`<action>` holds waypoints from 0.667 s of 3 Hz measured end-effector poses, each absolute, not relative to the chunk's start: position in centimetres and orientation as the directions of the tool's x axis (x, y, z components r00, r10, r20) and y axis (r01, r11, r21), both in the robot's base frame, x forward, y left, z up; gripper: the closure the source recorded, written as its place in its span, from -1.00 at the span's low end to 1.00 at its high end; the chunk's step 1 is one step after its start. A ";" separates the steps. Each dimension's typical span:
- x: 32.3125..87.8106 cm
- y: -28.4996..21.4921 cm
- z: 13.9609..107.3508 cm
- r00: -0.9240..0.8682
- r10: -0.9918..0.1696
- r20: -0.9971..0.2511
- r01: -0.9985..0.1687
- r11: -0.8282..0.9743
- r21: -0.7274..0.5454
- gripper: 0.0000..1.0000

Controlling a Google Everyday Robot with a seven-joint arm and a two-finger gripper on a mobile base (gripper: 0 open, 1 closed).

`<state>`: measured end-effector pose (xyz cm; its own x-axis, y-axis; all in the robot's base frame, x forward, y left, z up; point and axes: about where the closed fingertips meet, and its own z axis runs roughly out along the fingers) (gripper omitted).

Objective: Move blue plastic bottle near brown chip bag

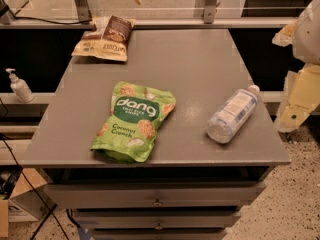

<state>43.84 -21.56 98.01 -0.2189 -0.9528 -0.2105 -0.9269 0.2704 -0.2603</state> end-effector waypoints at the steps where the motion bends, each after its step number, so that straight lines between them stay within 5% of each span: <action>1: 43.9 -21.5 98.2 -0.222 -0.954 -0.203 -0.924 0.272 -0.268 -1.00; 2: 43.9 -21.5 98.2 -0.222 -0.954 -0.203 -0.924 0.272 -0.268 -1.00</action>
Offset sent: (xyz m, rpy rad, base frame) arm 0.0266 0.0146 -0.0204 0.1219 0.0119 0.0199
